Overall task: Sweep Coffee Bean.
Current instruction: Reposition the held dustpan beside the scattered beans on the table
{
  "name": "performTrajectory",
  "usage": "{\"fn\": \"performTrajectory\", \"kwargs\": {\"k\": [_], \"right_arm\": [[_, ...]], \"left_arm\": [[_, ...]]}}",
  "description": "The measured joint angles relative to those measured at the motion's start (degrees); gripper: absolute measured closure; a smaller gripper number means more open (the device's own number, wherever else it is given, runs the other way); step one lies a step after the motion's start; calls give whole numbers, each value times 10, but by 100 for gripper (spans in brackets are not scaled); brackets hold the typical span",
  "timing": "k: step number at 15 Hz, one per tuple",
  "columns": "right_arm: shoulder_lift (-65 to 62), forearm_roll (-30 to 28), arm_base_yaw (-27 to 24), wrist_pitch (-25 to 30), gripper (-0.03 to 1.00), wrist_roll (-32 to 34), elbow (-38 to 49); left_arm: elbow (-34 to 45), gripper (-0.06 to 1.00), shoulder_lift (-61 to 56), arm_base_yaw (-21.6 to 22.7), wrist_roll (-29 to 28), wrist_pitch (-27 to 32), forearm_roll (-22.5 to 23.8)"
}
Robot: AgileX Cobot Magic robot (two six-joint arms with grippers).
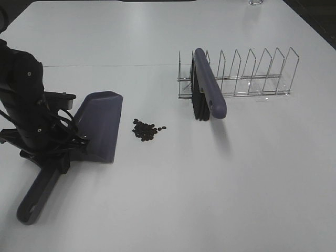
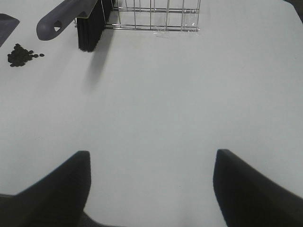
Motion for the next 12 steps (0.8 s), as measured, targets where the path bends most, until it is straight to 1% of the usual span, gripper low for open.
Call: {"fn": "performTrajectory", "kwargs": {"k": [1, 5, 12], "right_arm": [[0, 0, 0, 0, 34, 0, 0], [0, 0, 0, 0, 34, 0, 0], [0, -4, 0, 0, 34, 0, 0]], "left_arm": [[0, 60, 0, 0, 0, 3, 0], [-1, 60, 0, 0, 0, 50, 1], [-1, 60, 0, 0, -11, 22, 10]]}}
